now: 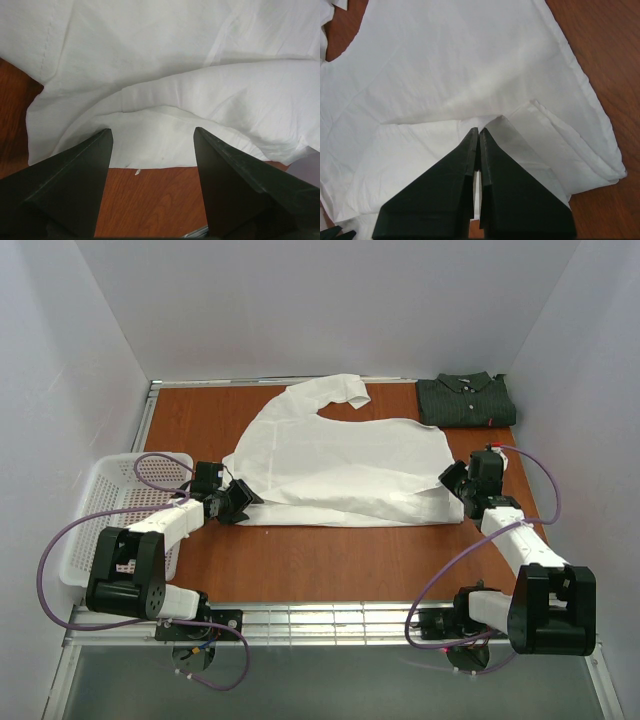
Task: Fold and stack the long sleeve shirts
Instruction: Fold the shirt
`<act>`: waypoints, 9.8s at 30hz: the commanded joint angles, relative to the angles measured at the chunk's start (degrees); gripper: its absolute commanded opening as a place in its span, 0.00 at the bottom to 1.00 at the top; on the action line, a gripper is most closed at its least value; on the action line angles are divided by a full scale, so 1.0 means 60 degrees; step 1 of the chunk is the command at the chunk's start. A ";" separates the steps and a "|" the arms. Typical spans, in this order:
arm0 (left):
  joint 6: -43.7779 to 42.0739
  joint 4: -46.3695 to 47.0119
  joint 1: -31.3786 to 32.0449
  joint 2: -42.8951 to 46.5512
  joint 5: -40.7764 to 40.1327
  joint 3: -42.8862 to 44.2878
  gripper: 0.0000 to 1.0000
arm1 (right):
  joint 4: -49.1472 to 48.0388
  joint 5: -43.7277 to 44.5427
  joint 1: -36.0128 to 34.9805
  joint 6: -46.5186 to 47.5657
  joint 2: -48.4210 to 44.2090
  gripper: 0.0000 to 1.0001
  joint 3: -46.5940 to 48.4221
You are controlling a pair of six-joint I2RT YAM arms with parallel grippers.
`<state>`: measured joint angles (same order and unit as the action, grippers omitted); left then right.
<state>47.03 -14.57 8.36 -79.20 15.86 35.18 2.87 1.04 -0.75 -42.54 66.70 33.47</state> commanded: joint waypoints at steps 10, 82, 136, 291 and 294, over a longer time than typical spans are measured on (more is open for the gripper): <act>0.0029 -0.0077 -0.0060 0.0163 -0.0270 -0.0077 0.63 | -0.0376 0.0164 0.0038 0.1304 0.1524 0.01 0.1246; 0.0409 0.0934 0.2046 -0.1040 -0.1238 0.2235 0.49 | -0.4214 -0.4305 -0.2863 0.1321 0.3372 0.70 0.0764; 0.1334 0.0645 0.1536 0.1846 -0.2819 -0.0797 0.45 | -0.2021 -0.4803 0.2235 0.2882 -0.0700 0.68 -0.2739; -0.8717 -0.0663 0.1009 -0.7762 0.0375 0.8536 0.00 | 0.4179 -0.2342 0.1195 1.0123 0.7589 0.76 0.8381; -0.8775 -0.0678 0.1024 -0.7747 0.0287 0.8536 0.00 | 0.4179 -0.2414 0.1195 1.0240 0.7634 0.74 0.8103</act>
<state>-4.56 -15.86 13.61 -124.86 16.73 87.72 27.33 -12.21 6.17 16.56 112.27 82.04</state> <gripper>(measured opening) 0.005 0.752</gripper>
